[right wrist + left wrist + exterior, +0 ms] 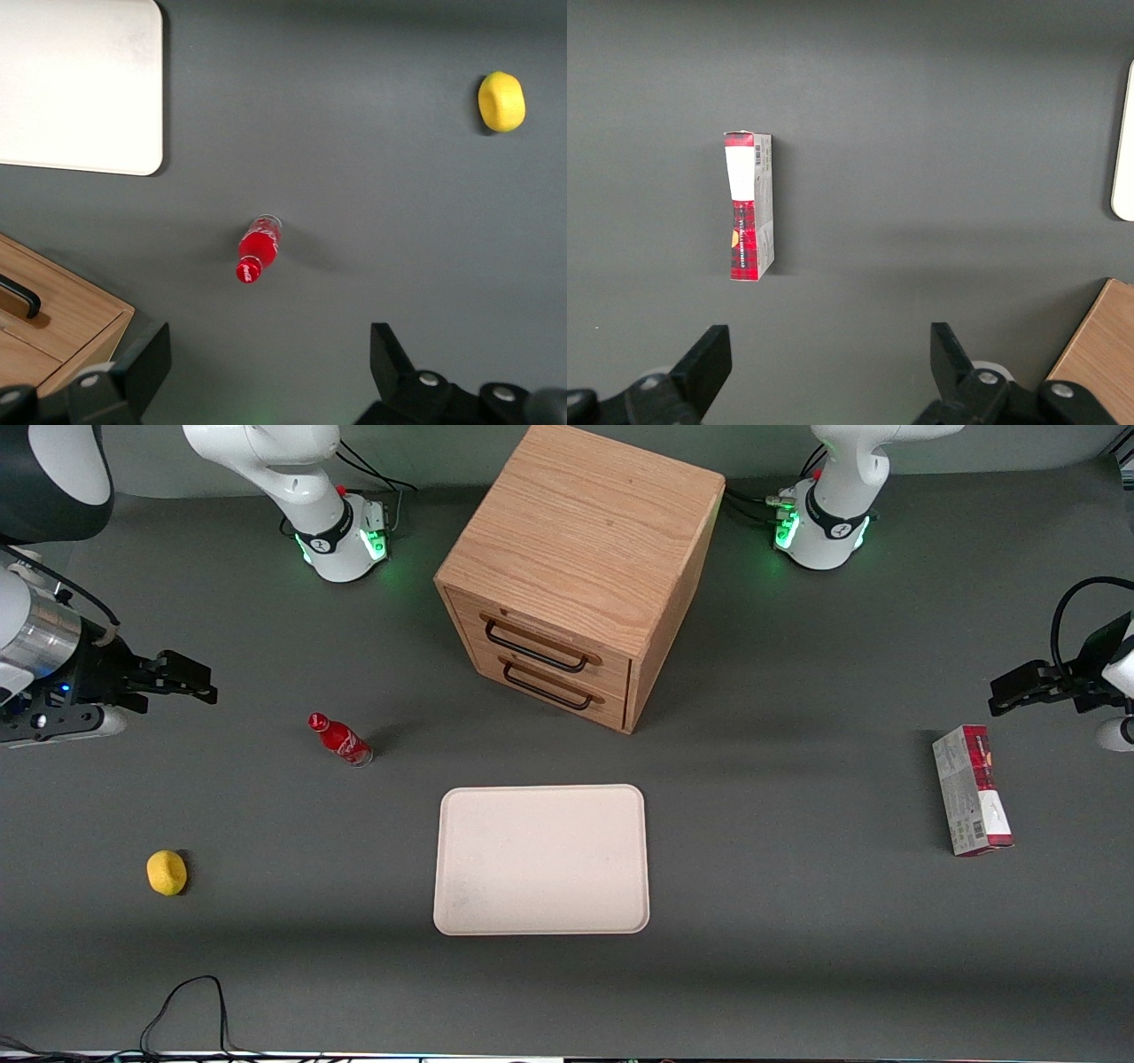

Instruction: Open upper drawer

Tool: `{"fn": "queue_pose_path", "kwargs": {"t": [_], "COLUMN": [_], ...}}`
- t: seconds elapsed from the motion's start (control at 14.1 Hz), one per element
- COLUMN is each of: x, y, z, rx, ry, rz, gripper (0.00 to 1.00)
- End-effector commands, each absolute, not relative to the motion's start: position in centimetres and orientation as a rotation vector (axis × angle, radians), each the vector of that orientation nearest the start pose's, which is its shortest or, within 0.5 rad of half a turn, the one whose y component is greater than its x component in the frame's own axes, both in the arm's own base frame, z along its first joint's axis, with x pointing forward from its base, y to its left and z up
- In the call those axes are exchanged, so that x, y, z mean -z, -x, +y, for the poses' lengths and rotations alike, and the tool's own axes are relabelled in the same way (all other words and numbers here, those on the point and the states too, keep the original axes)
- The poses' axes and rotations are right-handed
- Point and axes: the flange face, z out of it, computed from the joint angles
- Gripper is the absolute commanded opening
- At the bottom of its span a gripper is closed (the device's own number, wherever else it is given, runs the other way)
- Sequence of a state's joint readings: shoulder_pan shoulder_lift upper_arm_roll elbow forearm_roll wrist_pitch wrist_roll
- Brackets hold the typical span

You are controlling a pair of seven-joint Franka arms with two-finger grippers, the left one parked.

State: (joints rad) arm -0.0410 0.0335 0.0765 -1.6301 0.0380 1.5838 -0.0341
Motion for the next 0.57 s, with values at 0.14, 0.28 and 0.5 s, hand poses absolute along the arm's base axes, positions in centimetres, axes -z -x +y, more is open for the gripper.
{"fn": "queue_pose_path", "kwargs": {"t": [0.14, 0.28, 0.5], "x": [-58.5, -58.3, -57.7], "y": [-56.0, -56.0, -57.7], "z": [2.6, 2.7, 2.3], "rx": [-0.154, -0.161, -0.159], "ry": [3.087, 3.088, 3.075], "rz": [-0.138, -0.141, -0.128], "gripper": [1.0, 1.0, 1.0]}}
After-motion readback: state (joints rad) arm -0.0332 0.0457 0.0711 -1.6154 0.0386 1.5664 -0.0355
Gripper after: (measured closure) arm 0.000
